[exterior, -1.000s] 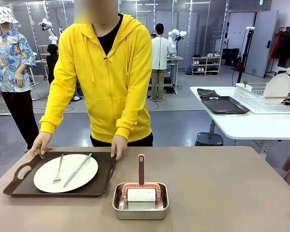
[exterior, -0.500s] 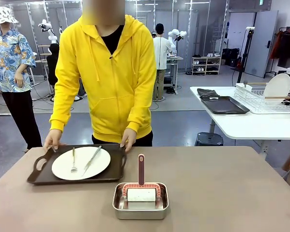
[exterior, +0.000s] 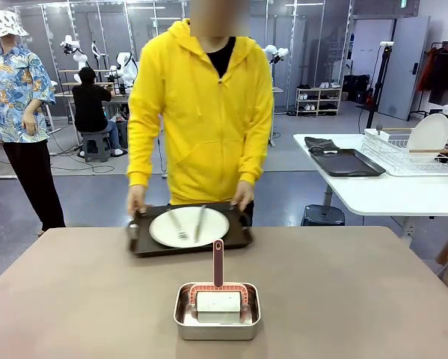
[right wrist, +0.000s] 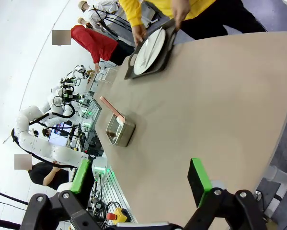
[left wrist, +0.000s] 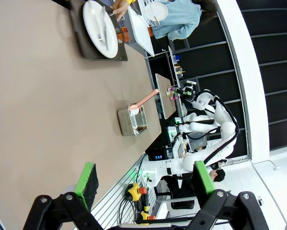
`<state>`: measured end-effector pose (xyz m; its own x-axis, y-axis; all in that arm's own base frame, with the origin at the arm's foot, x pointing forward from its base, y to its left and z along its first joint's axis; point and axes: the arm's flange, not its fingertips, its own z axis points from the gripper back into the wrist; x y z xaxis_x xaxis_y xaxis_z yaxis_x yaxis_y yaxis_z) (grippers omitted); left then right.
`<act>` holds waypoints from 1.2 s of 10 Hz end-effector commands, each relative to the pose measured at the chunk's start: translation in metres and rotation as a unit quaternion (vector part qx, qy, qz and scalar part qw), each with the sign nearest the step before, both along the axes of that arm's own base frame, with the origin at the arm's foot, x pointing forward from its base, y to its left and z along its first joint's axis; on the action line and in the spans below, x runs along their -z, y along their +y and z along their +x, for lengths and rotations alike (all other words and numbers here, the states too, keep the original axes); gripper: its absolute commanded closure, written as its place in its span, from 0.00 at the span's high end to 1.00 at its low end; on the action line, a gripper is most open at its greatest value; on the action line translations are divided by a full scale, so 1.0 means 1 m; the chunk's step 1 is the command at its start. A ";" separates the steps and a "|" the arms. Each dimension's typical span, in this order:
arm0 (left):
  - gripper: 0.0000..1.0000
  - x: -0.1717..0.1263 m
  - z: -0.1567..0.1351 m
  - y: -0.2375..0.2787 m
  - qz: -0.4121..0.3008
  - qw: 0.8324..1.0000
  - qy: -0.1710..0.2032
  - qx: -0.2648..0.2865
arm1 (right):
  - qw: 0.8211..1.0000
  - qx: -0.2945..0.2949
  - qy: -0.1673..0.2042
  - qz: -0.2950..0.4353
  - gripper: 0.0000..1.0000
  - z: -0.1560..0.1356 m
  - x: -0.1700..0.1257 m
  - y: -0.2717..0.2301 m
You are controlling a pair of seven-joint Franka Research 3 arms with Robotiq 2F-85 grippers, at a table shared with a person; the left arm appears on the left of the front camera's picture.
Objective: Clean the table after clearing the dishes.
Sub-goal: When the right (or left) Handle tray is removed, use the right hand (or left hand) to clean the right (or left) side of the table with the Lint Roller.
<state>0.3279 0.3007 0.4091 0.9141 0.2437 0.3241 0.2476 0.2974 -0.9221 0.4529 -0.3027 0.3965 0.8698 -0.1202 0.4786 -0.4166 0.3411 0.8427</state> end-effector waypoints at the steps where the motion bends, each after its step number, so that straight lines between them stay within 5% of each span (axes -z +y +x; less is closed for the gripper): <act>1: 1.00 -0.001 -0.002 0.001 -0.001 1.000 -0.004 0.000 | 1.000 0.002 -0.005 0.005 1.00 -0.005 -0.002 0.004; 6: 1.00 0.000 0.000 0.000 0.000 1.000 0.000 0.000 | 1.000 0.002 -0.005 0.005 1.00 -0.005 -0.002 0.004; 12: 1.00 -0.056 0.016 -0.141 0.133 0.988 0.013 0.079 | 1.000 0.002 -0.005 0.005 1.00 -0.005 -0.002 0.004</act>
<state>0.3517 0.1809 0.4573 0.9403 0.0294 0.3391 0.2927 0.4383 -0.8498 0.4528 -0.3025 0.3966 0.8697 -0.1201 0.4787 -0.4171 0.3397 0.8430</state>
